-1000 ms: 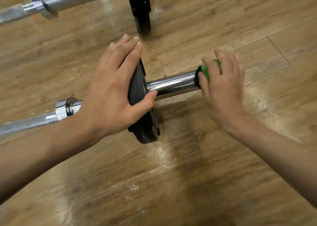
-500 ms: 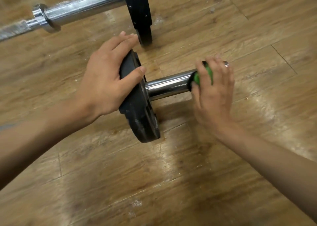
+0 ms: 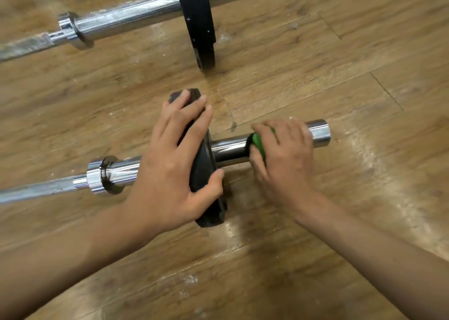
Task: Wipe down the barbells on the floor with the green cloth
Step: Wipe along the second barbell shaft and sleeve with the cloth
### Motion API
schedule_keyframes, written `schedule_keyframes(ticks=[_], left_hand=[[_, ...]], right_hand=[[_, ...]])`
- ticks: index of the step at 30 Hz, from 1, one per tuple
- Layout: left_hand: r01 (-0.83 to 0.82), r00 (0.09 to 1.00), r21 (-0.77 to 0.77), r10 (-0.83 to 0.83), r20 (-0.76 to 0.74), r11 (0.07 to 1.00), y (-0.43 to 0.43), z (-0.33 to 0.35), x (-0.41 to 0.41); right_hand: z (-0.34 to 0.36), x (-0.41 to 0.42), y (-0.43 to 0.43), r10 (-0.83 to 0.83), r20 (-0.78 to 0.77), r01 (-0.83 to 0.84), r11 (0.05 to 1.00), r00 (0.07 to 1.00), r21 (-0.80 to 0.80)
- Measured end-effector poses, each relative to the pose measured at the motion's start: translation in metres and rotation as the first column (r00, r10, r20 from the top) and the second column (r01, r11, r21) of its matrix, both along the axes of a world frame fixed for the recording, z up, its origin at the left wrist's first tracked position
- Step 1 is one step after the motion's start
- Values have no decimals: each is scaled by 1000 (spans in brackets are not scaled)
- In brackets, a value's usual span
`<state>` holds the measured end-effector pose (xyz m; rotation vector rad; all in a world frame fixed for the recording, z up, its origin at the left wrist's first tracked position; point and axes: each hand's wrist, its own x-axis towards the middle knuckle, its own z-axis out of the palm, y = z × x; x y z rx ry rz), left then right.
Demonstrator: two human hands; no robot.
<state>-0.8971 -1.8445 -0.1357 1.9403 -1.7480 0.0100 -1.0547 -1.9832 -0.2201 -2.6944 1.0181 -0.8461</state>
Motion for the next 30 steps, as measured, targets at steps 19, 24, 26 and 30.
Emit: schedule_keyframes(ticks=[19, 24, 26, 30], left_hand=[[287, 866, 294, -378, 326, 912, 84, 15, -17], [331, 803, 377, -468, 370, 865, 93, 37, 0], [298, 814, 384, -443, 376, 874, 100, 51, 10], [158, 828, 430, -357, 432, 889, 122, 79, 33]], right_hand=[[30, -3, 34, 29, -101, -21, 996, 994, 82], [69, 6, 40, 102, -25, -100, 991, 994, 92], [85, 11, 45, 151, -13, -149, 985, 988, 81], [115, 24, 41, 252, -9, -252, 968, 968, -10]])
